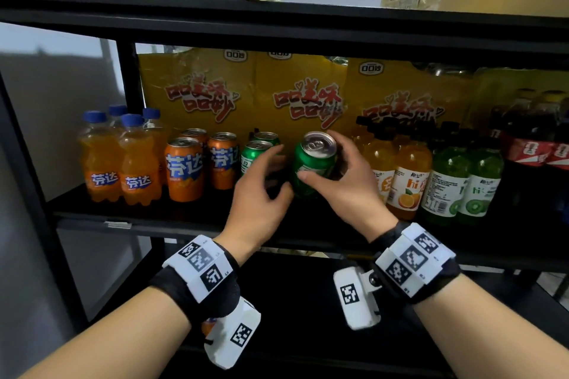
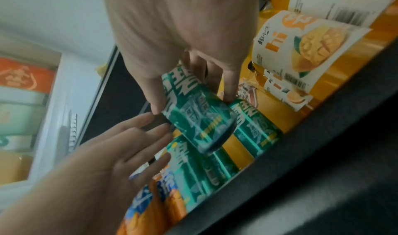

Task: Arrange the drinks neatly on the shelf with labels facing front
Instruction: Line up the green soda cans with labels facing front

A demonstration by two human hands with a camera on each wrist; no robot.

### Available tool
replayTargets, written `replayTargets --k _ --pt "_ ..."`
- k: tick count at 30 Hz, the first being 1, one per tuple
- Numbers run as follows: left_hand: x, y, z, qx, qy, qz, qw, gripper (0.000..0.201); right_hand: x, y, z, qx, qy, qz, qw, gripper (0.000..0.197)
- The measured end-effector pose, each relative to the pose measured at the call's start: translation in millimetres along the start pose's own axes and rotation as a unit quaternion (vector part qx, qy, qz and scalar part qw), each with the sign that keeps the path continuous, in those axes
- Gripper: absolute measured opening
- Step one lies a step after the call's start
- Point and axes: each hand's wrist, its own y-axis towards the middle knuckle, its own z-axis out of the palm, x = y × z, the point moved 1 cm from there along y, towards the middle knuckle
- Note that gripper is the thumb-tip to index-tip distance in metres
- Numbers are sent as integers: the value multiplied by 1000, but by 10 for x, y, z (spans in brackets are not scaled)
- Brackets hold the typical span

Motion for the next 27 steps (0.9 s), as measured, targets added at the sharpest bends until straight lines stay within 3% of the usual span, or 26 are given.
replayTargets --k 3,6,11,20,22,25,27 --pt "72 45 -147 -92 59 -10 994 51 -107 190 53 47 -21 62 997 82" --pt "190 176 -207 -78 77 -108 988 60 -179 327 157 76 -3 102 992 76" --pt "403 260 -220 -32 13 -225 974 71 -234 437 292 97 2 131 987 75" --pt "496 272 -223 -14 47 -223 974 67 -260 439 304 110 -93 106 984 85" --pt "488 271 -224 -15 50 -221 974 67 -204 479 263 69 -95 110 987 81" --pt "463 254 -214 -8 60 -216 975 65 -135 693 183 -50 -28 114 992 47" --pt "444 243 -199 4 66 -211 975 66 -133 844 163 -74 -16 128 989 36"
